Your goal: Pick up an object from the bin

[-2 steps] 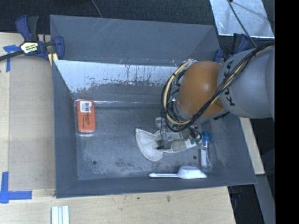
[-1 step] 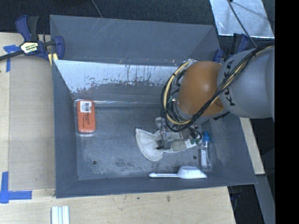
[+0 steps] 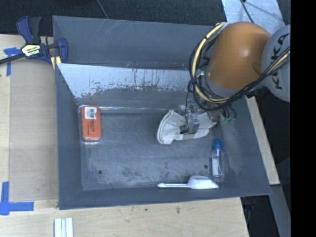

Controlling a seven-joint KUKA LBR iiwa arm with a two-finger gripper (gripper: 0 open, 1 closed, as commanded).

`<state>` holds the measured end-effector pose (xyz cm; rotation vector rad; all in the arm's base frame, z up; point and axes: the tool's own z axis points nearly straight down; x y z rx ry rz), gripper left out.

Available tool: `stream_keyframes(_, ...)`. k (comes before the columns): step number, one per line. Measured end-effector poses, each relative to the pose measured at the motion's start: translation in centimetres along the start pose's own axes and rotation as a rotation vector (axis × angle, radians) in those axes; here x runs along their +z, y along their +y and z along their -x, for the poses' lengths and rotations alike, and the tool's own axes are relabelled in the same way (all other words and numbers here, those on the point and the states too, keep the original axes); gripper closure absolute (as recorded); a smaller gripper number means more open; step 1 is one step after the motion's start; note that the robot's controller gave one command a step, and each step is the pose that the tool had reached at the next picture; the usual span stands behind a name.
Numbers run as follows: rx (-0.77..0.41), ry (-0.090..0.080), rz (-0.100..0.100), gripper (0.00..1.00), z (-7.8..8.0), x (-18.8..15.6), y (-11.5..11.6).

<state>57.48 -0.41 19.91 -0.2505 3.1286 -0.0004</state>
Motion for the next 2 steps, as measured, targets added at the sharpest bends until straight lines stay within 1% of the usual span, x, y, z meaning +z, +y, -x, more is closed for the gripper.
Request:
stream_keyframes(1,0.001,0.000,0.000,1.00,0.0,0.0,0.0)
stream_keyframes(2,0.016,0.007,0.002,1.00,0.1,-4.3,-0.6)
